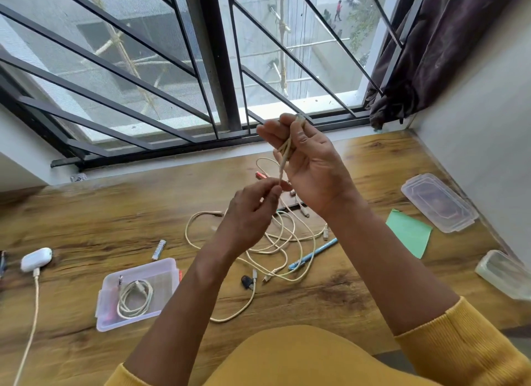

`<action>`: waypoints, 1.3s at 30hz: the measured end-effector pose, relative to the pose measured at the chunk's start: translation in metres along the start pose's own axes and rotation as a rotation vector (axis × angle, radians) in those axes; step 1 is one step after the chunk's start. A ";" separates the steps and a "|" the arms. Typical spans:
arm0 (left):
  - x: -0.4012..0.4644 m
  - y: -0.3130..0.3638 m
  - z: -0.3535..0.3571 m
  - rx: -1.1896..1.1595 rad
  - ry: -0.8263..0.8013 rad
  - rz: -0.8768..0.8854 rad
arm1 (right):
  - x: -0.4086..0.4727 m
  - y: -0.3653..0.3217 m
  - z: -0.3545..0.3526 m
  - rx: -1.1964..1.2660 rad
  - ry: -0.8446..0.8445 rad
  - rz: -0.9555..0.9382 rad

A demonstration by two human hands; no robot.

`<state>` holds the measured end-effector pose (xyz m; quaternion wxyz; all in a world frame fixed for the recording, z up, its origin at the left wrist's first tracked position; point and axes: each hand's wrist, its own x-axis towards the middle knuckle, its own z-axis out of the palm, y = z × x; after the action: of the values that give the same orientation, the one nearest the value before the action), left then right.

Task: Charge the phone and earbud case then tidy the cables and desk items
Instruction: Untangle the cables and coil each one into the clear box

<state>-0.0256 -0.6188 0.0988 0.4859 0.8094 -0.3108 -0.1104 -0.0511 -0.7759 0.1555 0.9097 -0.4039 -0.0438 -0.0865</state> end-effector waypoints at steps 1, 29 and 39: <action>-0.002 0.002 0.001 0.066 -0.028 0.010 | 0.001 0.003 -0.001 -0.022 0.021 -0.014; 0.001 0.013 -0.091 0.222 -0.043 0.261 | -0.029 0.033 -0.022 -0.686 -0.348 0.361; -0.004 0.001 -0.062 -0.321 0.077 0.168 | -0.038 0.031 -0.014 -0.439 -0.330 0.319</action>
<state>0.0008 -0.5721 0.1306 0.6277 0.6963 -0.3372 -0.0865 -0.0820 -0.7609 0.1182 0.7835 -0.6008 -0.1074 0.1166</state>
